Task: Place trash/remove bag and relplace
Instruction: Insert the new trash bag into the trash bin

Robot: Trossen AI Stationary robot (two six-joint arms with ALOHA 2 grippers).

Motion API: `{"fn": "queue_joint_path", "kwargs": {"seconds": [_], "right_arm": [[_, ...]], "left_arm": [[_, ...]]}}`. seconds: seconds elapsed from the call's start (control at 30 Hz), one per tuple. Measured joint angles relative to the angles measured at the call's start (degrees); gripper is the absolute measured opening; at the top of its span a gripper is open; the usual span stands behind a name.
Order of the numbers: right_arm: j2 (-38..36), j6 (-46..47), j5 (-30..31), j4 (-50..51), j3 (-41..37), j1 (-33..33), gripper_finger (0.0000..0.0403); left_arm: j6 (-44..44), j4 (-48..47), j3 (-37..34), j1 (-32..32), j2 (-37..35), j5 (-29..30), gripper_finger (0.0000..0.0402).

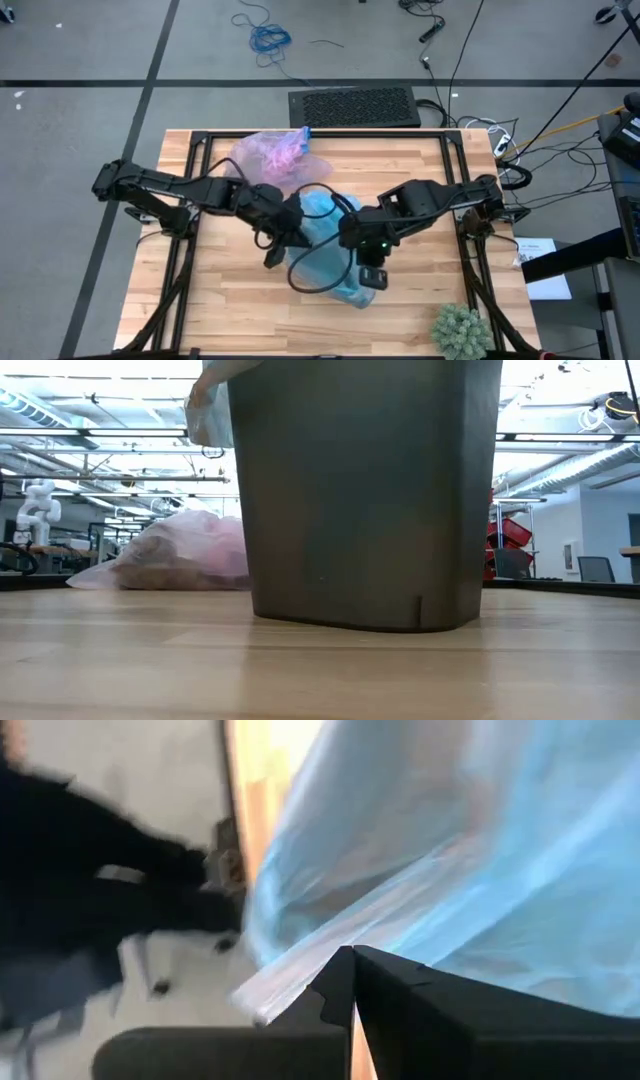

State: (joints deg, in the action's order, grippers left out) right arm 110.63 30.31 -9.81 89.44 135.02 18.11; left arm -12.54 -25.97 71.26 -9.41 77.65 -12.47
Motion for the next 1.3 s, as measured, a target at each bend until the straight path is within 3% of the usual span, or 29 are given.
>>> {"fn": "queue_joint_path", "kwargs": {"seconds": [0.23,0.43,0.57,0.73,0.93,1.03,1.17,1.3], "right_arm": [[0.1,7.3,4.2,-1.7,0.0,0.1,0.0065],[0.1,8.0,4.4,-2.7,0.0,0.4,0.013],[0.1,7.8,4.4,-2.7,0.0,0.4,0.0152],[0.1,6.8,4.4,-2.7,0.0,0.4,0.0157],[0.1,6.2,4.6,-2.8,0.0,0.4,0.0158],[0.1,6.0,5.4,-2.8,0.0,0.4,0.0158],[0.1,6.2,5.5,-3.0,0.0,0.4,0.0157],[0.1,7.0,5.6,-5.4,0.0,0.4,0.0146]], "left_arm": [[9.8,-3.9,1.1,0.5,-0.8,7.9,0.0],[23.3,-6.0,6.9,-1.2,-1.0,8.6,0.0009],[29.2,-7.2,7.7,-1.8,-1.1,10.1,0.0042],[29.5,-13.3,7.7,-1.7,0.7,11.1,0.0103],[29.5,-13.4,7.7,-1.6,2.7,16.6,0.0174],[29.4,-14.4,7.7,-1.1,5.0,19.9,0.0191],[29.5,-14.5,7.7,-0.8,6.9,26.8,0.017],[31.0,-14.0,8.0,-0.7,7.0,29.6,0.0083]]}}
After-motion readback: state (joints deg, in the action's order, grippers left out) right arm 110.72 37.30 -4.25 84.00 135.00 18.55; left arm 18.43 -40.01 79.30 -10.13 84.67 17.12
